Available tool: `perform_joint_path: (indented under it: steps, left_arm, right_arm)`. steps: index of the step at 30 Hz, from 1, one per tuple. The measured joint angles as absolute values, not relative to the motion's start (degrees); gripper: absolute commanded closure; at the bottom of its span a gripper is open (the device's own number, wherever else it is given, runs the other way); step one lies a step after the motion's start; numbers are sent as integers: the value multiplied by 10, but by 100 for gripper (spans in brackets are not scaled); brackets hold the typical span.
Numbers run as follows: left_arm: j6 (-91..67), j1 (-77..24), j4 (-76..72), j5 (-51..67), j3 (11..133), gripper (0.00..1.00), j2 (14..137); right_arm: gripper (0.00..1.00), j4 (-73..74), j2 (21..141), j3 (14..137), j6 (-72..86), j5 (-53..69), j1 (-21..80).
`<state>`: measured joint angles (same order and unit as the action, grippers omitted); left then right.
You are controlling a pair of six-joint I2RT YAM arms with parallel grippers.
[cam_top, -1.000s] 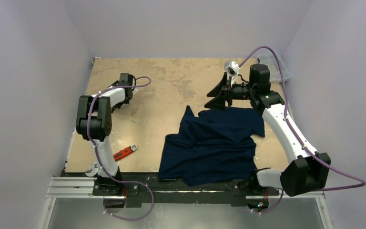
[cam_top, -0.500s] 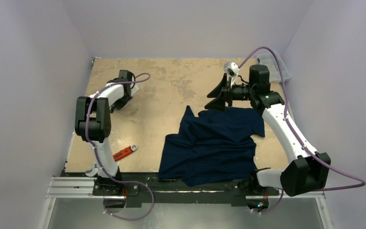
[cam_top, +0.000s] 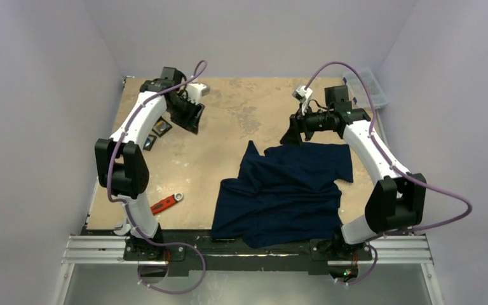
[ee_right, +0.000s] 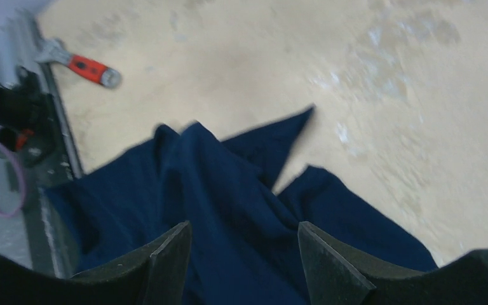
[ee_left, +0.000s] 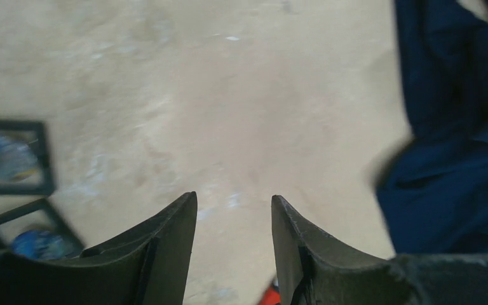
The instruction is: Remove the brooch from the garment
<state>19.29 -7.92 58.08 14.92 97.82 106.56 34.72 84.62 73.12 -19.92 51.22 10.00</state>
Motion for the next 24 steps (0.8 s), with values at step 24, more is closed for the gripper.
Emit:
perform_joint_path:
  steps: [24]
  left_arm:
    - [-95,-354,422,160,922,67,1219]
  right_arm:
    - [43,439,987,670,-336,291,-9]
